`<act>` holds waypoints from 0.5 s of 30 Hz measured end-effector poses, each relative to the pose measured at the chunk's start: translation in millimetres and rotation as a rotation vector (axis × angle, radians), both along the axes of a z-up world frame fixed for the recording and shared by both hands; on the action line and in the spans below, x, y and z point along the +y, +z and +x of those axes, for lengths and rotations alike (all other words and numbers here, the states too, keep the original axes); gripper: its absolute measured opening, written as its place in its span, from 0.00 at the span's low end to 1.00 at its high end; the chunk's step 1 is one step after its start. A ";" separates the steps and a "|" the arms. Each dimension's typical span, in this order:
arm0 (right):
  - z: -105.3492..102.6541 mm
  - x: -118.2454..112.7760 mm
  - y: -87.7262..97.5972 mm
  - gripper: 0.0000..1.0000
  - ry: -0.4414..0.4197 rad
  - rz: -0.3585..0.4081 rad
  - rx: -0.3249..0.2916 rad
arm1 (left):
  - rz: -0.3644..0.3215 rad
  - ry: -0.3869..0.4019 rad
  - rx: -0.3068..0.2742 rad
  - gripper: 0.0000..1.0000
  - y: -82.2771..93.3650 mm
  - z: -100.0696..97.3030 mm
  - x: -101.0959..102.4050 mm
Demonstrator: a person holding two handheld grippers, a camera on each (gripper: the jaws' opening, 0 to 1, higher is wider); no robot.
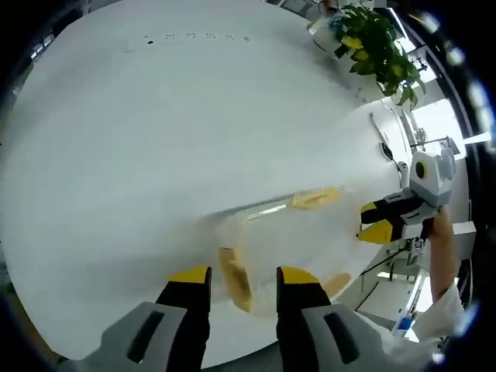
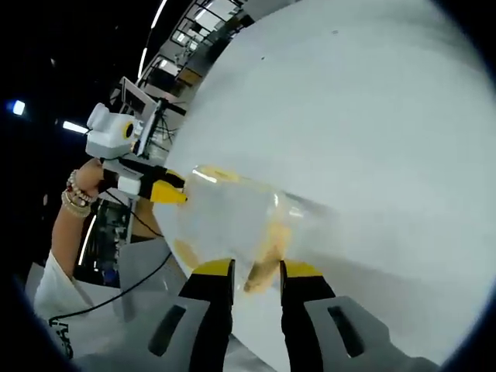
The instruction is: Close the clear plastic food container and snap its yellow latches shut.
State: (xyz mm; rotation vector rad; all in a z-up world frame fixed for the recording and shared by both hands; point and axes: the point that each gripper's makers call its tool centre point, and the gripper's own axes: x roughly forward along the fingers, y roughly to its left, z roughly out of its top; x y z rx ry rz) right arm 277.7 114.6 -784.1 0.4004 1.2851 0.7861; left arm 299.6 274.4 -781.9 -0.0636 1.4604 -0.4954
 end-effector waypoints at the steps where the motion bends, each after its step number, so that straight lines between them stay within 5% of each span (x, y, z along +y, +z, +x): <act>1: 0.0 0.0 0.0 0.20 0.002 -0.001 0.000 | -0.004 0.010 0.008 0.26 -0.1 -0.8 0.1; 6: 0.4 0.1 0.1 0.20 0.005 -0.004 0.001 | -0.058 0.038 0.055 0.22 -1.4 -3.8 -7.4; 15: 0.2 2.4 -0.1 0.20 0.004 -0.005 0.003 | -0.052 0.053 0.075 0.27 -3.2 -5.9 -9.4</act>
